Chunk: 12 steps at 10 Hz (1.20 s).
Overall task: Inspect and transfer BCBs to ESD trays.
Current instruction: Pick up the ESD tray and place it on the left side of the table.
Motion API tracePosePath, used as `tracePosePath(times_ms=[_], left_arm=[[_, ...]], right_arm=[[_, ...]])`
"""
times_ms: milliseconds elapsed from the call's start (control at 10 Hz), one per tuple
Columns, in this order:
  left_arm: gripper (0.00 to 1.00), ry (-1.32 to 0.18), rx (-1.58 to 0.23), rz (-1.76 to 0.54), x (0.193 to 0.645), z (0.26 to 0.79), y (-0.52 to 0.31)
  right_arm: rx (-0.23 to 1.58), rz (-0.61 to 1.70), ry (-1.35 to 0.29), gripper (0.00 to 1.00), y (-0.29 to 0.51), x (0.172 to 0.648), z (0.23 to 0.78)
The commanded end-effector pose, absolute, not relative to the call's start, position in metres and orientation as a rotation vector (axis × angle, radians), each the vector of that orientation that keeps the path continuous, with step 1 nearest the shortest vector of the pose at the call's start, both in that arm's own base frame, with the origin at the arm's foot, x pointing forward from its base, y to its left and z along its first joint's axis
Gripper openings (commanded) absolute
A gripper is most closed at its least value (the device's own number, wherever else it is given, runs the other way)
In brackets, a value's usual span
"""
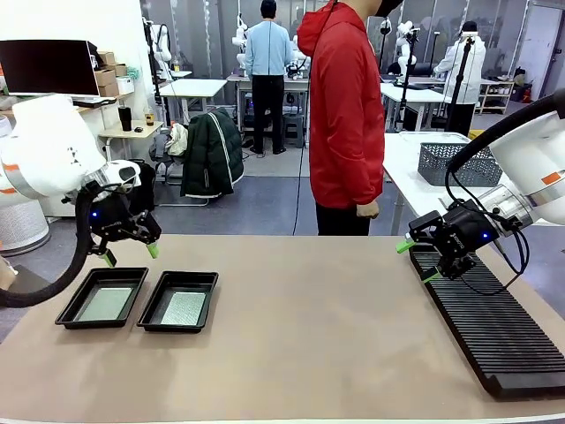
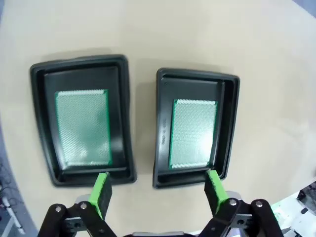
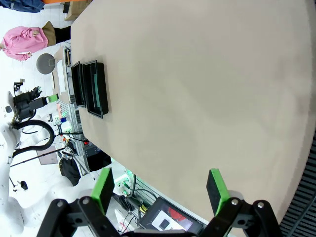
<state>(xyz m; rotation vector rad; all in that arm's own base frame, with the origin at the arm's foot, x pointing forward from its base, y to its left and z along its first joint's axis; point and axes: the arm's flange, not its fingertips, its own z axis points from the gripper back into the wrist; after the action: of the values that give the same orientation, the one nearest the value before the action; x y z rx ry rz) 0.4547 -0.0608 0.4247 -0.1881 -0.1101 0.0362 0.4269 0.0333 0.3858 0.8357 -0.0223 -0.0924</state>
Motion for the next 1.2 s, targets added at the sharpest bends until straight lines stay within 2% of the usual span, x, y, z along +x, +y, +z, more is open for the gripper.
tracePosePath(times_ms=[0,1100], left_arm=[[1.0,-0.085,-0.115,0.014,0.439,0.44,-0.066],[1.0,-0.102,-0.114,-0.016,0.435,0.453,-0.071]], right_arm=[[0.819,-0.114,-0.02,1.0,0.035,0.428,0.387],[0.819,-0.114,-0.02,1.0,0.035,0.428,0.387]])
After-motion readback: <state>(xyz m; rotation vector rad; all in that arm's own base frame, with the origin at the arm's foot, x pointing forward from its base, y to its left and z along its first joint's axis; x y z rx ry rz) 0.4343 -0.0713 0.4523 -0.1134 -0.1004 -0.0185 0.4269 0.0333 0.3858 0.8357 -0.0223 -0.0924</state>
